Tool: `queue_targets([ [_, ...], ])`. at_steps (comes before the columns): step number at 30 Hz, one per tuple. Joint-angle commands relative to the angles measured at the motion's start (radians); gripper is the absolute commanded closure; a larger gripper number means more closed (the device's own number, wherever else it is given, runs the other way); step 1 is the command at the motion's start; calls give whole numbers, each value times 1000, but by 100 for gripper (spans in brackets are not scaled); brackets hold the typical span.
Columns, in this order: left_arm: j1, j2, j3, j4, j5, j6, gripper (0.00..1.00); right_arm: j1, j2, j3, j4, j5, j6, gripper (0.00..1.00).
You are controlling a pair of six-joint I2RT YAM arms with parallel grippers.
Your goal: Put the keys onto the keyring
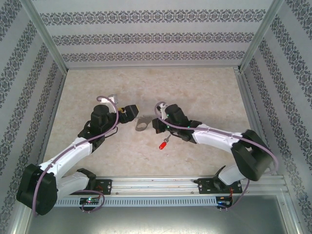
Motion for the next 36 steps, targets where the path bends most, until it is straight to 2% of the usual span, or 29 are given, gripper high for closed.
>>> queue_targets([
  [1,0,5,50,-32,32,27,0,-75,-53,18,17,-134,-221,100],
  [7,1,8,91,-23,114,86,0,-216,-101,-3,177,-382,-236,100],
  [13,0,68,141,3,215,119,5,-265,-89,63,174,-514,-237,100],
  [18,0,130,201,-23,255,153,8,-296,-36,152,134,-664,-207,100],
  [21,0,143,223,-49,238,169,6,-288,8,197,67,-684,-218,100],
  [27,1,116,197,-63,155,166,3,-261,106,157,205,-718,-142,100],
  [31,0,78,154,-68,119,157,4,-237,137,174,170,-736,-173,100],
  [34,0,49,117,-52,128,151,9,-234,135,174,128,-743,-207,100],
  [36,1,33,98,-29,150,149,17,-237,123,167,115,-738,-221,100],
])
